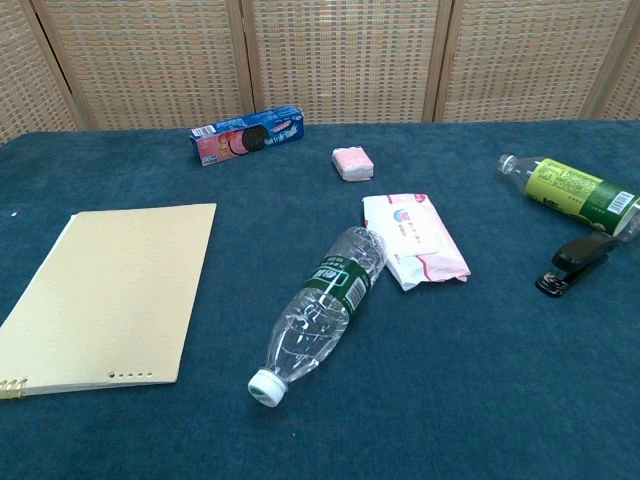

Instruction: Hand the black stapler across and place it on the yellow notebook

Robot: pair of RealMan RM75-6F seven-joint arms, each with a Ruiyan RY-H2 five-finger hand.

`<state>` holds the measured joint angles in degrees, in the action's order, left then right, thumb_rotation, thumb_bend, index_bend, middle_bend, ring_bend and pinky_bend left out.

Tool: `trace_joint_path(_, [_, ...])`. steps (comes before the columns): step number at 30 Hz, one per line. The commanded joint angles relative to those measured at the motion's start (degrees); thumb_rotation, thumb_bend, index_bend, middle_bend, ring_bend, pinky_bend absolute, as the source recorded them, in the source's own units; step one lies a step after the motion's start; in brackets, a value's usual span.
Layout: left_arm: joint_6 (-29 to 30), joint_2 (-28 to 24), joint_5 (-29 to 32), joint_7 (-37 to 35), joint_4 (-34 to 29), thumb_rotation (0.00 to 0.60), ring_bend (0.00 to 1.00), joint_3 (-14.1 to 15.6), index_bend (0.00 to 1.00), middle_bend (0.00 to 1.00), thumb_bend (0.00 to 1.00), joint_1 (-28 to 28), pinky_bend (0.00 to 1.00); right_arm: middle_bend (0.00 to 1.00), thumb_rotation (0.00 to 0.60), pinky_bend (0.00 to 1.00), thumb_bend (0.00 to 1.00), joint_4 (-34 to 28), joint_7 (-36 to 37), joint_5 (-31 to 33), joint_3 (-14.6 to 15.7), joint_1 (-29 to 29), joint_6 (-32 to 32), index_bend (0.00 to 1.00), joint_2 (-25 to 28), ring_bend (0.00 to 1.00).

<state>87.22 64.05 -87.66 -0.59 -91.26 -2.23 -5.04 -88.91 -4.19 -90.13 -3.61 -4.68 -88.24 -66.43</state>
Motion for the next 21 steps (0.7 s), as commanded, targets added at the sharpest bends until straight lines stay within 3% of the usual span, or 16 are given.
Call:
trace_joint_path(1, [-0.3, -0.3, 0.4, 0.2, -0.6, 0.6, 0.0, 0.1, 0.0, 0.0, 0.0, 0.0, 0.0, 0.0, 0.6, 0.0, 0.0, -0.4, -0.9, 0.5, 0.3, -0.2, 0.8, 0.0, -0.2, 0.0])
trace_joint_path(6, [-0.2, -0.1, 0.5, 0.4, -0.8, 0.6, 0.0, 0.1, 0.0, 0.0, 0.0, 0.1, 0.0, 0.0, 0.6, 0.0, 0.0, -0.4, 0.6, 0.7, 0.4, -1.1, 2.6, 0.0, -0.3, 0.0])
trace_joint_path(10, [-0.3, 0.7, 0.6, 0.6, -0.1, 0.6, 0.0, -0.3, 0.0, 0.0, 0.0, -0.3, 0.0, 0.0, 0.6, 0.0, 0.0, 1.4, 4.2, -0.2, -0.7, -5.0, 7.3, 0.0, -0.7, 0.0])
trace_joint_path(17, [-1.2, 2.2, 1.5, 2.0, 0.6, 0.6, 0.0, -0.8, 0.0, 0.0, 0.0, -0.8, 0.0, 0.02, 0.6, 0.0, 0.0, 13.0, 15.2, -3.3, -2.2, -17.8, 22.1, 0.0, -4.2, 0.0])
trace_joint_path(21, [-2.0, 3.3, 2.3, 2.5, 1.4, 0.6, 0.0, -1.5, 0.0, 0.0, 0.0, -1.5, 0.0, 0.07, 0.6, 0.02, 0.08, 20.7, 22.5, -4.2, -1.7, -23.5, 28.5, 0.05, -8.6, 0.01])
